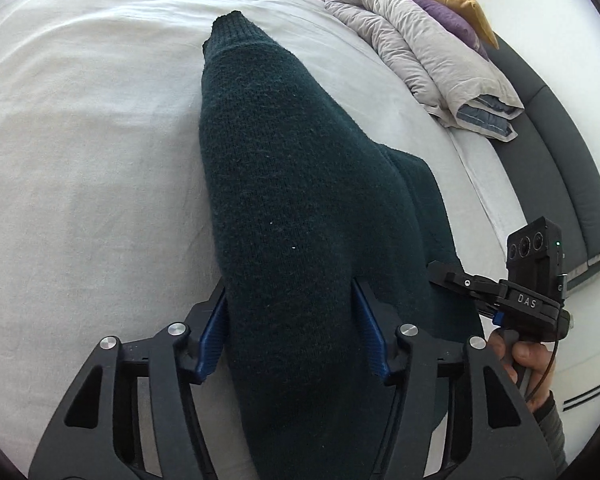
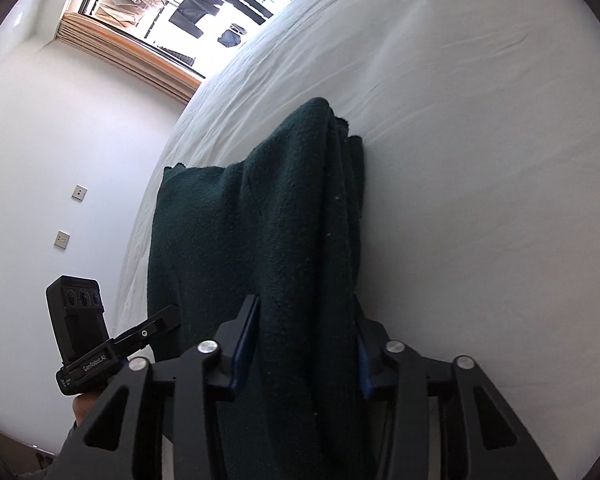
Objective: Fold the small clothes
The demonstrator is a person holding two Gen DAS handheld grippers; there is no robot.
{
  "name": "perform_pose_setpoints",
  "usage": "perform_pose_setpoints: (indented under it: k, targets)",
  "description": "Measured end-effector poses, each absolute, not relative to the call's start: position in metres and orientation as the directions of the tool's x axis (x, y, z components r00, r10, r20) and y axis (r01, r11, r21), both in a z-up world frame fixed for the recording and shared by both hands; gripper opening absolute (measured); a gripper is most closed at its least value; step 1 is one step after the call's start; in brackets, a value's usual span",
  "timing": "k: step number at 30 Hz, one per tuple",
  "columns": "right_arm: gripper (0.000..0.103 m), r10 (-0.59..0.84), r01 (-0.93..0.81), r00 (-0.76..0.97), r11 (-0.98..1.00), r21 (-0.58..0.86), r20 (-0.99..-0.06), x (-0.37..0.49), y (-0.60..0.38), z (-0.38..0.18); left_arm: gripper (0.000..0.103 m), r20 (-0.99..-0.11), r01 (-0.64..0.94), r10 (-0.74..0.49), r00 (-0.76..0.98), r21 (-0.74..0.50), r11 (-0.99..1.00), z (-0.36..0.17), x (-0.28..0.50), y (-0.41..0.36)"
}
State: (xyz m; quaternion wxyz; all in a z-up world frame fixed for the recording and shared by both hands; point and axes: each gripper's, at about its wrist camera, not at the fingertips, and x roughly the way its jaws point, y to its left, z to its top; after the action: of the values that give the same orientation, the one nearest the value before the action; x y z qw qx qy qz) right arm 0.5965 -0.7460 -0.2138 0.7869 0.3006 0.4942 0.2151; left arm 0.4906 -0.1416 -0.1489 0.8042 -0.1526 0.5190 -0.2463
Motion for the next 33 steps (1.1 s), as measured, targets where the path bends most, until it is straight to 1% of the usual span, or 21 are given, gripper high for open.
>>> perform_pose_setpoints:
  k: [2,5,11,16,21,26,33]
  targets:
    - [0.033,0.616,-0.044,0.424,0.746,0.665,-0.664,0.593,-0.742,-0.208,0.042,-0.759,0.245,-0.554,0.342,-0.497,0.832,-0.144,0.488,-0.142]
    - [0.029,0.56,-0.06,0.443,0.798,0.6,-0.7,0.586,-0.73,-0.193,0.036,-0.765,0.272,-0.534,0.361,-0.461,0.845,-0.131,0.48,-0.146]
    - [0.026,0.527,-0.131,0.474,0.835,0.535,-0.706,0.557,-0.695,-0.154,0.035,-0.765,0.301,-0.495,0.412,-0.398,0.867,-0.095,0.446,-0.136]
    - [0.026,0.558,-0.183,0.481,0.818,0.545,-0.676,0.519,-0.654,-0.134,0.035,-0.764,0.299,-0.441,0.47,-0.333,0.894,-0.063,0.404,-0.105]
    - [0.026,0.584,-0.23,0.454,0.806,0.545,-0.673,0.483,-0.602,-0.128,0.035,-0.768,0.294,-0.386,0.512,-0.266,0.918,-0.042,0.361,-0.068]
    - [0.026,0.614,-0.25,0.427,0.785,0.566,-0.663,0.459,-0.567,-0.132,0.035,-0.77,0.259,-0.366,0.522,-0.266,0.929,-0.039,0.327,-0.021]
    - [0.026,0.625,-0.271,0.38,0.78,0.564,-0.682,0.441,-0.519,-0.147,0.035,-0.782,0.224,-0.336,0.526,-0.254,0.941,-0.06,0.282,0.046]
